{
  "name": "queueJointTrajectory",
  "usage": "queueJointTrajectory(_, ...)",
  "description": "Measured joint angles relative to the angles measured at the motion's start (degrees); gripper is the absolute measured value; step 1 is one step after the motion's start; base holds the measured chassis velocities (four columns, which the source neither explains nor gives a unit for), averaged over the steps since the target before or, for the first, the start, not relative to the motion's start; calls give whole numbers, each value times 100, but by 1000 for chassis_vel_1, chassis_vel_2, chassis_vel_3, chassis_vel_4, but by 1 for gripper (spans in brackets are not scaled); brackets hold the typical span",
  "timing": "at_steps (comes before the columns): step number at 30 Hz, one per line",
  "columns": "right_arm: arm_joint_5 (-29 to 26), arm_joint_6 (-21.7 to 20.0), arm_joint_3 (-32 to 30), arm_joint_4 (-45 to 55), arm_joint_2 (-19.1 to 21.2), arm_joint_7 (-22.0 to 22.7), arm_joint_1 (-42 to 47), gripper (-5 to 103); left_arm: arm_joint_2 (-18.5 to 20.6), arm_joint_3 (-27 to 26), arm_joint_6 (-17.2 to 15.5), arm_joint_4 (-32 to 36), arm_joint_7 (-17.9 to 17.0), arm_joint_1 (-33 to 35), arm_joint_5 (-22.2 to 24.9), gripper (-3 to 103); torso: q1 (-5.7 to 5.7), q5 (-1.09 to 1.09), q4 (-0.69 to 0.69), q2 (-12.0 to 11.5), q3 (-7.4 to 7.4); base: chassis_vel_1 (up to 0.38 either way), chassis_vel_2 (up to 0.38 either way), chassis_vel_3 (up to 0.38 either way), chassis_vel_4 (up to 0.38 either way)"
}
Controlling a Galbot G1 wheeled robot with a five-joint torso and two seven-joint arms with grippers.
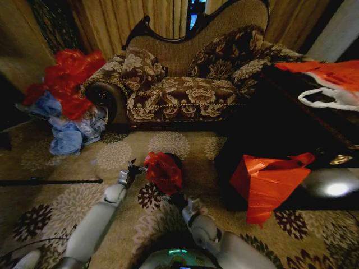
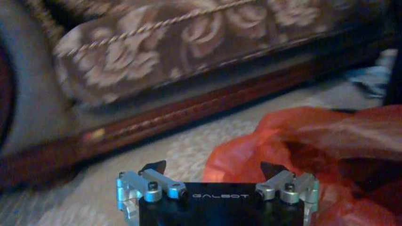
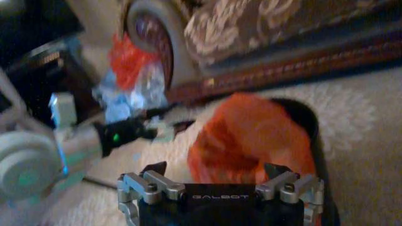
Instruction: Place a garbage bag over the trash bin.
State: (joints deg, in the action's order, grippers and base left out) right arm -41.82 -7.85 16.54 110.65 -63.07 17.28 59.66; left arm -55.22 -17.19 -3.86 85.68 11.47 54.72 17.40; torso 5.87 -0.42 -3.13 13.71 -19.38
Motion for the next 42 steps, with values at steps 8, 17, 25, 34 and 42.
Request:
queueJointTrajectory(8, 51, 11, -812, -130, -258, -199, 332, 100, 577, 376, 515, -840, 1849, -999, -92, 100, 1, -1, 1, -1, -1, 0, 0, 0, 0)
queueJointTrajectory(17, -4, 7, -1379, -478, -479, -356, 522, 100, 315, 1379, 1362, -2720, 3992, -2975, -623, 100, 1, 0, 0, -1, -2, 0, 0, 0, 0)
queueJointTrajectory(25, 113, 20, -1459, -752, -742, -458, 565, 100, -51, 1606, 1673, -3545, 5199, -3740, -1346, 100, 1, 1, 2, -1, -2, 0, 0, 0, 0)
queueJointTrajectory(34, 88, 49, -1400, -832, -872, -499, 474, 100, -25, 1386, 1630, -3402, 4716, -3611, -1243, 100, 1, 0, 1, -1, -1, 0, 0, 0, 0)
queueJointTrajectory(42, -75, -11, -1202, -990, -1079, -264, 219, 100, 249, 1294, 1291, -2940, 4507, -3241, -786, 100, 0, 0, 3, -1, -1, 0, 0, 0, 0)
